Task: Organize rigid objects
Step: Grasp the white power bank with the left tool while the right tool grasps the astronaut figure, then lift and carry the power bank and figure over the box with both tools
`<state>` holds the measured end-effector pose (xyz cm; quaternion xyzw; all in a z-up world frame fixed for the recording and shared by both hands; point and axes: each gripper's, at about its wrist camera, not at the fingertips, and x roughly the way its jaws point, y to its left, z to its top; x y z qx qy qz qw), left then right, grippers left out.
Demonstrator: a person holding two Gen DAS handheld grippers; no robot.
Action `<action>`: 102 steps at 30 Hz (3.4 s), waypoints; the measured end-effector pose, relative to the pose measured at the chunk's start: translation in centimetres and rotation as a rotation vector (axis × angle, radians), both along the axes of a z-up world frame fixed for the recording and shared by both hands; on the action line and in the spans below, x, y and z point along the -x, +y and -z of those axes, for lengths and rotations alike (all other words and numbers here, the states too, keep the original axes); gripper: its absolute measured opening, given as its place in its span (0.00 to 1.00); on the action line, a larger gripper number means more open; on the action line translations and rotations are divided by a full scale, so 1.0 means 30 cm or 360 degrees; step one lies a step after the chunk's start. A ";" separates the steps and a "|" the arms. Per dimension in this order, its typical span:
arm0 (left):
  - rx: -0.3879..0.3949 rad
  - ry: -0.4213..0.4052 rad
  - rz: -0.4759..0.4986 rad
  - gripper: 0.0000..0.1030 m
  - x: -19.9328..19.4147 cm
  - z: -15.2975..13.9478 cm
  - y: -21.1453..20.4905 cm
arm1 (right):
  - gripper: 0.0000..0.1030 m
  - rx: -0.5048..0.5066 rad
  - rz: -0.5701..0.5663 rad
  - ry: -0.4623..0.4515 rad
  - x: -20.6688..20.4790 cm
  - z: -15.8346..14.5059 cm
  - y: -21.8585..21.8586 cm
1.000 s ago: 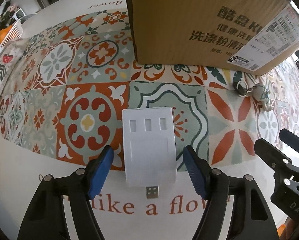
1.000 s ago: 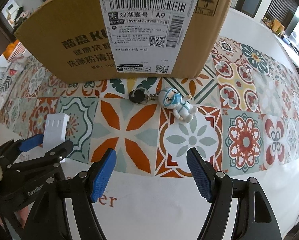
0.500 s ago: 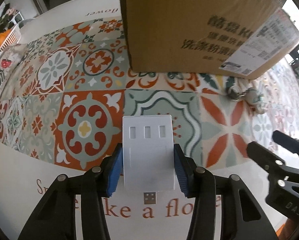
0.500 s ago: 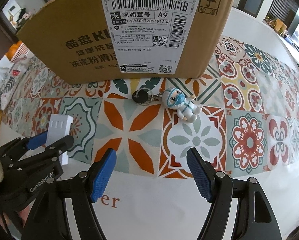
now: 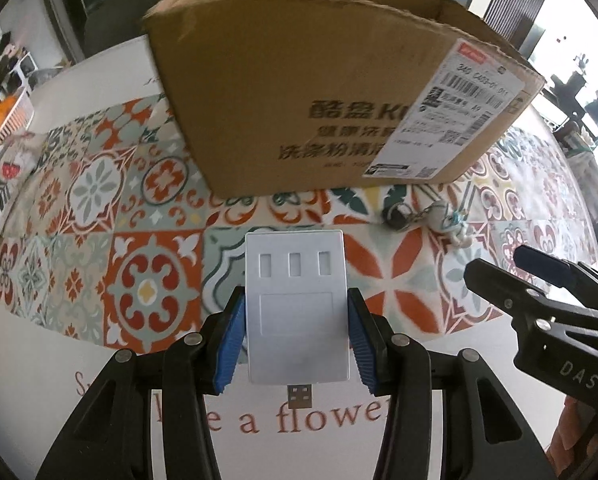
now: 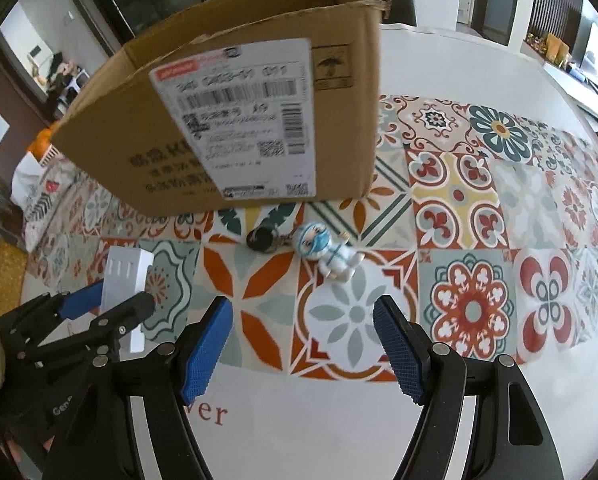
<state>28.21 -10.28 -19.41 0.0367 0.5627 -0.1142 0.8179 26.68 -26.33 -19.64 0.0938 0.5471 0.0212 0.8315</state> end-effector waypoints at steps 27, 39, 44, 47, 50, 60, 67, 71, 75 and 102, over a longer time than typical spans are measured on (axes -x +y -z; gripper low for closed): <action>-0.0084 -0.0004 -0.0170 0.46 -0.133 0.108 0.050 | 0.58 0.0034 0.0018 -0.0032 -0.180 0.154 -0.010; -0.0084 -0.0039 -0.0144 0.46 -0.106 0.084 0.051 | 0.39 0.0042 0.0035 -0.0078 -0.112 0.122 -0.009; -0.0070 -0.0054 -0.0121 0.46 -0.080 0.064 0.039 | 0.39 0.0015 0.0049 -0.0093 -0.073 0.096 -0.014; -0.0060 -0.0069 -0.0105 0.46 -0.059 0.045 0.031 | 0.39 0.0013 0.0052 -0.0110 -0.035 0.066 -0.016; -0.0051 -0.0088 -0.0089 0.46 -0.044 0.020 0.028 | 0.39 0.0023 0.0049 -0.0143 -0.008 0.029 -0.015; 0.0013 -0.0223 -0.0057 0.46 -0.008 -0.114 0.040 | 0.39 -0.0009 0.0061 -0.0256 0.015 -0.090 -0.005; 0.0060 -0.0319 -0.0041 0.46 0.013 -0.214 0.052 | 0.39 -0.0021 0.0070 -0.0367 0.047 -0.206 0.007; 0.0086 -0.0385 -0.0030 0.46 0.023 -0.276 0.057 | 0.39 -0.0013 0.0070 -0.0442 0.062 -0.274 0.014; 0.0104 -0.0456 -0.0026 0.46 0.027 -0.343 0.065 | 0.39 -0.0001 0.0063 -0.0510 0.068 -0.331 0.023; 0.0156 -0.0771 0.0003 0.46 -0.018 -0.637 0.091 | 0.39 0.0029 0.0009 -0.0863 0.022 -0.640 0.072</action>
